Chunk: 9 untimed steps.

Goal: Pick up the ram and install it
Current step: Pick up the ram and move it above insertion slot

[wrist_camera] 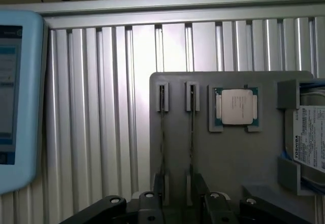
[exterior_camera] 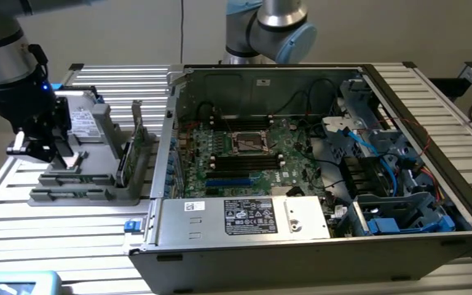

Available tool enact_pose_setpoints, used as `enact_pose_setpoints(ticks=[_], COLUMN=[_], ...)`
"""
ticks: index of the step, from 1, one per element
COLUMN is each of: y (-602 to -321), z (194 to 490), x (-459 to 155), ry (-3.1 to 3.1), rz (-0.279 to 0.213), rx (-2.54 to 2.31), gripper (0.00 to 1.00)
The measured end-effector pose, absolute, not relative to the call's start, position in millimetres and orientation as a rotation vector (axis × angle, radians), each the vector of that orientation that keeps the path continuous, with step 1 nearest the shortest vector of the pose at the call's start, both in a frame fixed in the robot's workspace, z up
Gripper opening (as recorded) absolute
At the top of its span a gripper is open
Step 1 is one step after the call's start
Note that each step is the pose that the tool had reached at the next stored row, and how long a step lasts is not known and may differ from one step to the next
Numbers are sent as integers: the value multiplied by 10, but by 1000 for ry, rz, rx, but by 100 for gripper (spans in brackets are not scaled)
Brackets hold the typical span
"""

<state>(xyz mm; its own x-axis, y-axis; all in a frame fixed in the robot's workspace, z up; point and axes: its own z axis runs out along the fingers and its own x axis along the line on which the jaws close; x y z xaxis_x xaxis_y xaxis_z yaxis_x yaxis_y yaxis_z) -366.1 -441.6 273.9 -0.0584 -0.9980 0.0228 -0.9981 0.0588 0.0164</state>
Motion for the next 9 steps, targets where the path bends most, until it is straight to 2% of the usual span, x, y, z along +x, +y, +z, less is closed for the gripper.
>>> enact_pose_setpoints(ticks=[9], y=[-4449], z=[2575], x=[-3681], ry=[-2265], rz=[6], rx=[2136], gripper=[36])
